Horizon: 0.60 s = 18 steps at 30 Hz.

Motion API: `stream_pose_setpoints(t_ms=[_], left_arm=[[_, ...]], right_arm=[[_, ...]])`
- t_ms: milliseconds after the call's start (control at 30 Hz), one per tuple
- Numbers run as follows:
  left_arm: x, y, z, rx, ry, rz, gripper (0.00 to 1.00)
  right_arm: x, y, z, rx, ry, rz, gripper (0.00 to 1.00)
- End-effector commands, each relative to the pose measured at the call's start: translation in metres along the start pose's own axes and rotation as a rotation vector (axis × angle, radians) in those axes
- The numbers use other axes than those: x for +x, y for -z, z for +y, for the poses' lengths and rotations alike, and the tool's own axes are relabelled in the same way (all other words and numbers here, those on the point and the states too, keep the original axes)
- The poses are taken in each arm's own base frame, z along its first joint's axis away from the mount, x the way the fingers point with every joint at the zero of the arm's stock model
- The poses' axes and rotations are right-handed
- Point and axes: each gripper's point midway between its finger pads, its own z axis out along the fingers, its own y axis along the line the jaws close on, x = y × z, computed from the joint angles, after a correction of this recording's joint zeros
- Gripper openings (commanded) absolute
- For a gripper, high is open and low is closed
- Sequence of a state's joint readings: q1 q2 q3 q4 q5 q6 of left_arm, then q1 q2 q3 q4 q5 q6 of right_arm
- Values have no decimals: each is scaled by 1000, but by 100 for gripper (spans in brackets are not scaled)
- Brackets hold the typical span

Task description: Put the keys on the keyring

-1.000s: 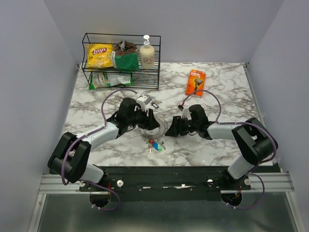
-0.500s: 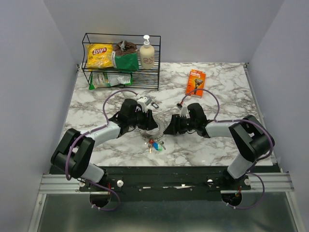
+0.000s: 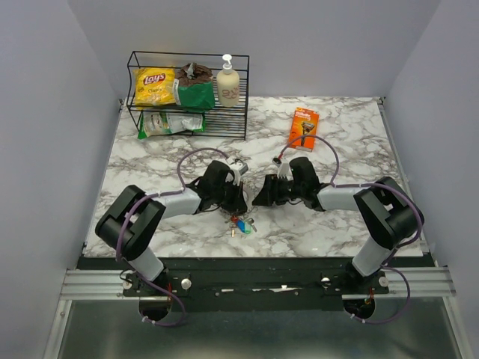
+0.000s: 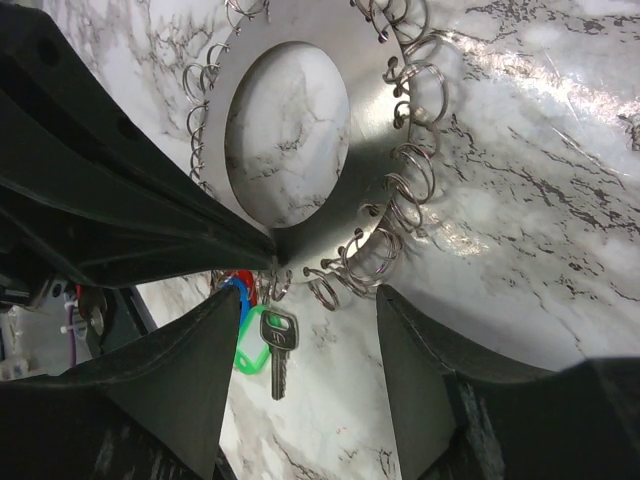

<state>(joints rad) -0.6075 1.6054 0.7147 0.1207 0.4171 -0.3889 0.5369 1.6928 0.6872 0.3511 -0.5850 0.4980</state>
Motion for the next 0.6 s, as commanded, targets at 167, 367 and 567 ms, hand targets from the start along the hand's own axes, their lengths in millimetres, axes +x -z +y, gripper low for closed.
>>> stream_pose_setpoints(t_ms=[167,367,567], left_arm=[[10,-19,10,-66,-9,49,3],[18,-22,15,-87,-3,70,1],[19,-23,15,-90,-3,69,0]], right_arm=[[-11,-7,11,-46,15,-12,65],[-9,-7,12,-57,12,-6,65],[-5,-12,18,-100,0,3,64]])
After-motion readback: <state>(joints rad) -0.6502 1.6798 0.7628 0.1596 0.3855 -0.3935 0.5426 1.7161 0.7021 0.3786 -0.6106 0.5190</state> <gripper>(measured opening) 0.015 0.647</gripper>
